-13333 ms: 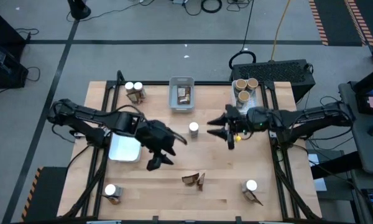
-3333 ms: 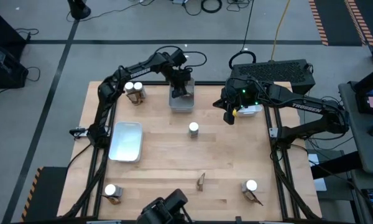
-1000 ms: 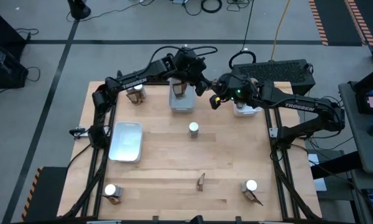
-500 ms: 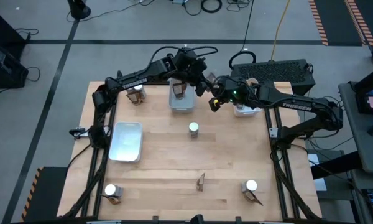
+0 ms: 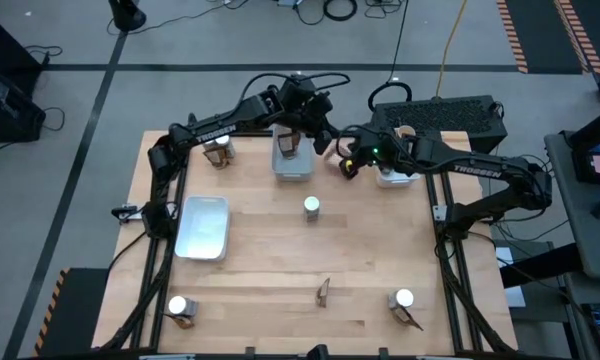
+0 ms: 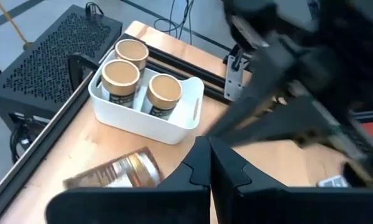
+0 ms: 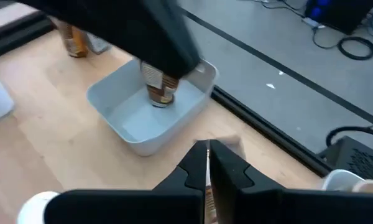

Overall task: Sort spices by type
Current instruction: Adjust the orange spice pack

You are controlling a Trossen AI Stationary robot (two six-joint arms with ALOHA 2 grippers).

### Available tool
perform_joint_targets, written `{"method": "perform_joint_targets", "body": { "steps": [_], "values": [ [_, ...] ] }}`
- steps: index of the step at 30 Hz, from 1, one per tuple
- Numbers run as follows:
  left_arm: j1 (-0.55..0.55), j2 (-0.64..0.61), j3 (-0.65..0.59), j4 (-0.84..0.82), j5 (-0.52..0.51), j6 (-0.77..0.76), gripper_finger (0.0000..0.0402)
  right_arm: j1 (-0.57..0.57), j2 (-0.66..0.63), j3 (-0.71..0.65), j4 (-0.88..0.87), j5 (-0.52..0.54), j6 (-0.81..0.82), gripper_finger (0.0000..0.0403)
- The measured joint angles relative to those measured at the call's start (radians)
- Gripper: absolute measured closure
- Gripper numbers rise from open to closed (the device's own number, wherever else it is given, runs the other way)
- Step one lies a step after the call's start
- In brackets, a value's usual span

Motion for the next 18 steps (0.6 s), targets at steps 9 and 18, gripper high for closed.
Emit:
{"method": "perform_joint_targets", "body": {
  "steps": [9,18],
  "values": [
    [0.001,0.0,0.0,-0.046,0.049,0.06,0.0402,-0.033,-0.003,-0.006,-0.113,-0.088,0.022,0.0403],
    [0.02,-0.029,0.0,-0.086,0.069,0.102,0.0402,-0.204,0.069,-0.089,-0.115,-0.358,-0.014,0.0355]
  ]
}}
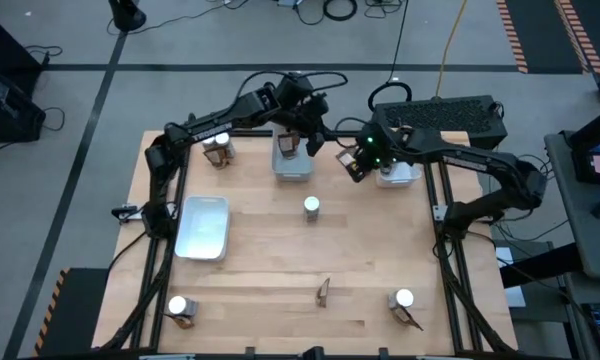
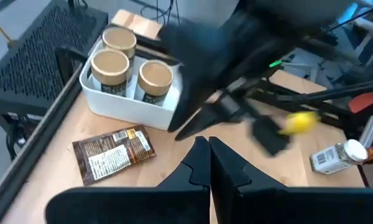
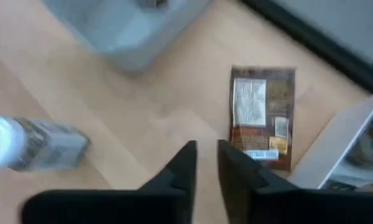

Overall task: Sort spices by type
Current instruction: Adjust the orange spice pack

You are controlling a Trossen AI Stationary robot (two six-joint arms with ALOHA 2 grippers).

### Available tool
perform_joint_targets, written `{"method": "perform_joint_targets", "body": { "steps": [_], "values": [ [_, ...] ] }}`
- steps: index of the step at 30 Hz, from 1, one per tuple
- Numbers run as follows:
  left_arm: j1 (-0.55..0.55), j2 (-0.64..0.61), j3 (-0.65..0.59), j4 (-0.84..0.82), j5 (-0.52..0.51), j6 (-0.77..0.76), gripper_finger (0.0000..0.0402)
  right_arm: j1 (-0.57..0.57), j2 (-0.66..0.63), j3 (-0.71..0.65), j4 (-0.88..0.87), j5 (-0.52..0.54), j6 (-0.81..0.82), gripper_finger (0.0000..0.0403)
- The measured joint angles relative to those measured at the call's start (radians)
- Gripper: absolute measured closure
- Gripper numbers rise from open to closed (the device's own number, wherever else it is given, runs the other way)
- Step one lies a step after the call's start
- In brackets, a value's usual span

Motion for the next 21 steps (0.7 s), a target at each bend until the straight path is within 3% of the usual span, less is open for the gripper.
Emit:
{"method": "perform_joint_targets", "body": {
  "steps": [4,12,16,21],
  "values": [
    [0.023,-0.036,0.0,0.006,0.005,0.002,0.0402,-0.031,0.091,0.002,0.016,-0.101,-0.069,0.0275],
    [0.068,-0.076,0.0,-0.033,0.003,0.001,0.0402,-0.037,0.255,0.002,0.0,-0.079,-0.143,0.0112],
    [0.075,-0.078,0.0,-0.056,0.002,0.001,0.0402,-0.037,0.317,0.026,-0.04,0.059,-0.168,0.0076],
    [0.074,-0.079,0.0,-0.052,0.001,-0.005,0.0402,-0.037,0.374,0.06,-0.046,0.15,-0.215,0.0075]
  ]
}}
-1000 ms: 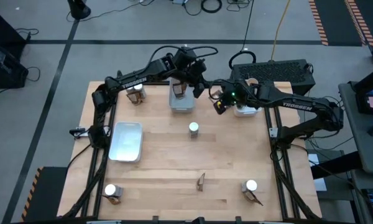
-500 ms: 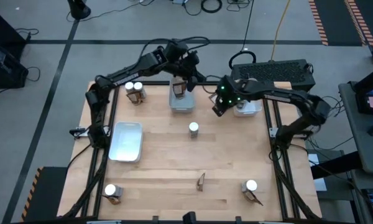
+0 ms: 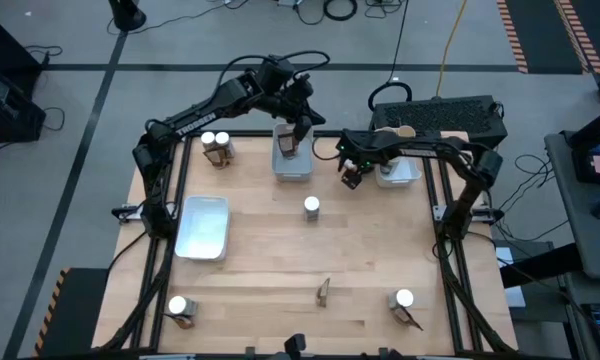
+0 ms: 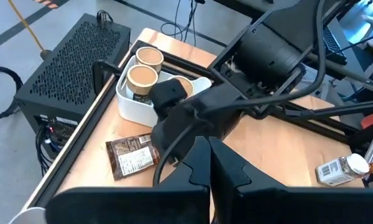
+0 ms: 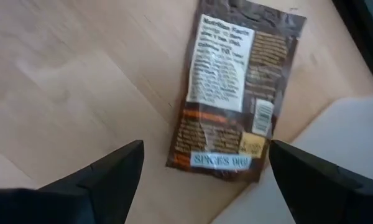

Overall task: Sort spices by type
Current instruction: Adjust the orange spice pack

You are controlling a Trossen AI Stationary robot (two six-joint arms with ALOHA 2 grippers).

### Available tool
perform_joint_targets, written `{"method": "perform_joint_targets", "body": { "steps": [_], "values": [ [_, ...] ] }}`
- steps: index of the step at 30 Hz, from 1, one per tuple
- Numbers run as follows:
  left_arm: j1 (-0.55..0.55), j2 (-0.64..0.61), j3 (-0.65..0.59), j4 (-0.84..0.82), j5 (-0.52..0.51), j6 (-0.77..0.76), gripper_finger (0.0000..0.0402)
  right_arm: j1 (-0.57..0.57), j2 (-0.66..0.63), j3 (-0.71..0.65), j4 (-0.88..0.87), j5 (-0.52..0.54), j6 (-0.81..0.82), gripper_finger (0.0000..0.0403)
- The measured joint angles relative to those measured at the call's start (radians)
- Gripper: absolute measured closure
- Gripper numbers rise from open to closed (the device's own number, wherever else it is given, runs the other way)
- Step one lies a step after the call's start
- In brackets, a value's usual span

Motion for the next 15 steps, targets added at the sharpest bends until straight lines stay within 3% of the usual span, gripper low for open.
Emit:
{"method": "perform_joint_targets", "body": {
  "steps": [15],
  "values": [
    [0.0,0.0,0.0,-0.006,-0.001,-0.021,0.0402,-0.023,0.146,0.016,0.006,-0.018,-0.009,0.009]
  ]
}}
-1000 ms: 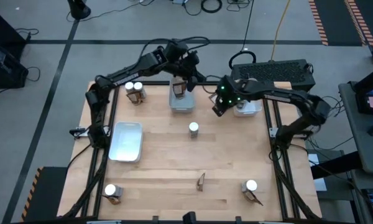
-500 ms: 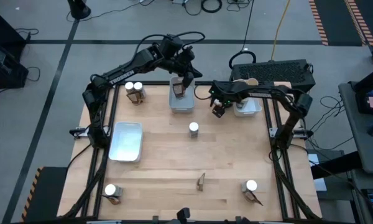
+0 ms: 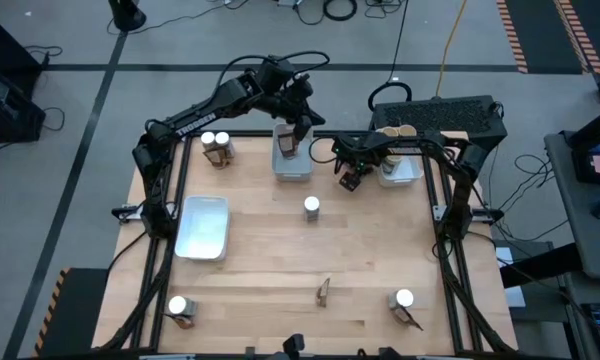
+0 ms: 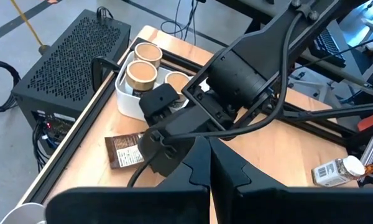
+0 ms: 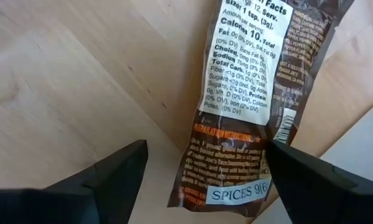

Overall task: Sort spices by type
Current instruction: Adjust the orange spice pack

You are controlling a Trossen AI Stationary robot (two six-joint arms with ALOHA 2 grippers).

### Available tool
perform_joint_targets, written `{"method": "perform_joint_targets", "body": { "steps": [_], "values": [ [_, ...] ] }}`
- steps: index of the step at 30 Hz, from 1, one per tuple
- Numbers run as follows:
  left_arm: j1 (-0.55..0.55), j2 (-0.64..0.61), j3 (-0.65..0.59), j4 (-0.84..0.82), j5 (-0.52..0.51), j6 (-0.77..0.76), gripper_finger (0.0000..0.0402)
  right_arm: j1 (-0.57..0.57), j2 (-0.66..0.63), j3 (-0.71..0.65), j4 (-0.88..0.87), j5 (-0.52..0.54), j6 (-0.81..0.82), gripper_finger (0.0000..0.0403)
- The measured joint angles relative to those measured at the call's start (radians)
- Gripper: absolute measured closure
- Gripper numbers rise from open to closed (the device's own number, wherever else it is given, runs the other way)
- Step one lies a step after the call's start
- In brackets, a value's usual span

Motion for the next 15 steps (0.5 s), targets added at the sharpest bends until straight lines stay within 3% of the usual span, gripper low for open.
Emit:
{"method": "perform_joint_targets", "body": {
  "steps": [6,15],
  "values": [
    [0.0,0.0,0.0,0.0,0.0,0.0,0.0402,0.002,-0.019,-0.002,-0.013,-0.005,0.019,0.0159],
    [0.022,0.0,0.0,0.0,0.0,0.001,0.0402,0.003,-0.058,0.073,-0.107,-0.047,0.028,0.0321]
  ]
}}
